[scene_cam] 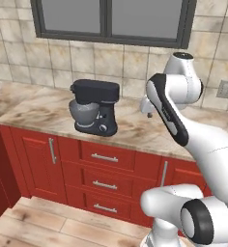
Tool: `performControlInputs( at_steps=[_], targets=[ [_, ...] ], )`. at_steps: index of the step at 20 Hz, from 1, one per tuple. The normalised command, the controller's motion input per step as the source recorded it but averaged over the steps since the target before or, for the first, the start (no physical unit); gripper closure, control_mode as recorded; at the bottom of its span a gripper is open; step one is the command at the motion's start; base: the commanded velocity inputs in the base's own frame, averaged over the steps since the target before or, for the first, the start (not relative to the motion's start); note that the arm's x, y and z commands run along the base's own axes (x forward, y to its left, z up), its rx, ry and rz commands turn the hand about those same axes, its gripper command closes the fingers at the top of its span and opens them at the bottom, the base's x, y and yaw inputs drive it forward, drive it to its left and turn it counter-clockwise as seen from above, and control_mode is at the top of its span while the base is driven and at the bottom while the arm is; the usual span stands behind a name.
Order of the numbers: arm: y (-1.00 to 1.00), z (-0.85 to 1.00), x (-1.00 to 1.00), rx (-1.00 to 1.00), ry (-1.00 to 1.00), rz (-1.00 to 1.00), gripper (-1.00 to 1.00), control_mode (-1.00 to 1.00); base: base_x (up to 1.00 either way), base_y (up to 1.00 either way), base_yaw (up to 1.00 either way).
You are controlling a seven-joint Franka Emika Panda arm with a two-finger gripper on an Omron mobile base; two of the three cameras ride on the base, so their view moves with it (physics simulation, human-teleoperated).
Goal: Navigate to the stand mixer.
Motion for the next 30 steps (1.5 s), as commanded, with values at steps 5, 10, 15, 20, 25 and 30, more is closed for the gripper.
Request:
performControlInputs(
  at_steps=[5, 10, 15, 20, 25, 30],
  targets=[
    [0.0, 0.0, 0.0, 0.0, 0.0, 0.0, -1.0, 1.0, 1.0, 0.84, -0.19],
    [0.0, 0.0, 0.0, 0.0, 0.0, 0.0, -1.0, 1.0, 0.24, 0.15, -0.07],
    [0.0, 0.0, 0.0, 0.0, 0.0, 0.0, -1.0, 1.0, 0.41, 0.0, 0.0],
    [0.0, 0.0, 0.0, 0.0, 0.0, 0.0, -1.0, 1.0, 0.25, 0.0, -0.01],
    [0.0, 0.0, 0.0, 0.0, 0.0, 0.0, -1.0, 1.0, 0.1, 0.17, 0.0],
    [0.0, 0.0, 0.0, 0.0, 0.0, 0.0, -1.0, 1.0, 0.71, 0.56, -0.04]
  ],
)
